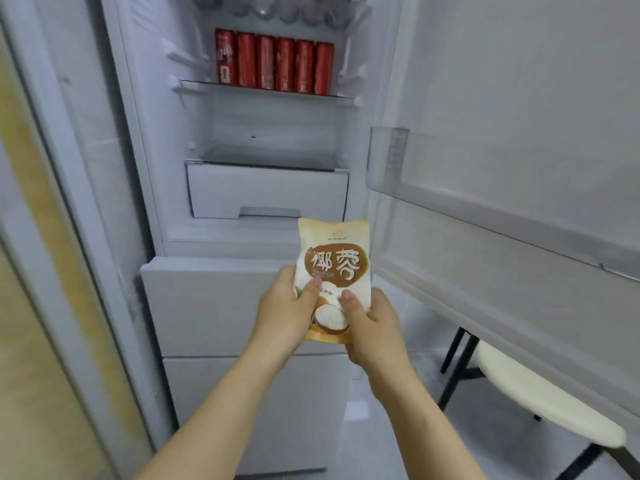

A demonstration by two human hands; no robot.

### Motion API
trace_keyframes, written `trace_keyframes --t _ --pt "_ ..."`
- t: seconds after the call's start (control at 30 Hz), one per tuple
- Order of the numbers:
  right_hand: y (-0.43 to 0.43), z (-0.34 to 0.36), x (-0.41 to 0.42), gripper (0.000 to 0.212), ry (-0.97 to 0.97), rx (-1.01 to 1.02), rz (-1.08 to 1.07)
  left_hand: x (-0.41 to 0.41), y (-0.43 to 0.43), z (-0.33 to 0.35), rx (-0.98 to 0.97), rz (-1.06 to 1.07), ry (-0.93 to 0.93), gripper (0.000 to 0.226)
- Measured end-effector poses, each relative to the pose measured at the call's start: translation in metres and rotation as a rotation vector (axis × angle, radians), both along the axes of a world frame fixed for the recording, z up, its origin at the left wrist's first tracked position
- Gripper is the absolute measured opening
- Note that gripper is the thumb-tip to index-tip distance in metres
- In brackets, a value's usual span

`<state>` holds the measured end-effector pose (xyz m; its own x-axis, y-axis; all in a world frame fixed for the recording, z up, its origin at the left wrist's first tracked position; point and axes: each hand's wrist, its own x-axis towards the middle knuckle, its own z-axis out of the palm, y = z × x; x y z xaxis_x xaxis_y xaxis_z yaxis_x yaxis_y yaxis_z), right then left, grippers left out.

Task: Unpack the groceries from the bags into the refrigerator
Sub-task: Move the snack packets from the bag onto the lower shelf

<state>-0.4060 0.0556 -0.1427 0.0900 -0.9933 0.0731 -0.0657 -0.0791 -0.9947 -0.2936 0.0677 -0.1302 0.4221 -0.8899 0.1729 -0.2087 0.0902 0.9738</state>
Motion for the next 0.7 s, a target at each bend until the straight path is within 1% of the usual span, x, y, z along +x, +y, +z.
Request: trace_keyframes --t 0.07,0.13,0.27,0.4,0.57,0.7 --pt "-0.025 0.008 0.009 0.007 -0.027 -0.016 0.037 0.008 -0.02 0.008 -0.017 0.056 0.031 0.009" --pt "-0.047 0.014 0.02 0.007 -0.008 -0.072 0.059 0.02 -0.038 0.013 -0.027 0.09 0.073 0.009" --pt "-0.085 0.021 0.052 0.013 -0.006 -0.139 0.13 0.049 -0.067 0.02 -0.049 0.123 0.043 0.012" --pt "-0.12 0.028 0.087 0.013 -0.03 -0.162 0.17 0.081 -0.093 0.03 -0.063 0.116 0.005 0.018" --pt "-0.171 0.044 0.138 0.01 -0.062 -0.185 0.157 0.133 -0.136 0.047 -0.07 0.084 -0.022 0.023" --pt "-0.208 0.064 0.184 0.015 -0.077 -0.213 0.14 0.177 -0.177 0.067 -0.129 0.063 -0.015 0.025"
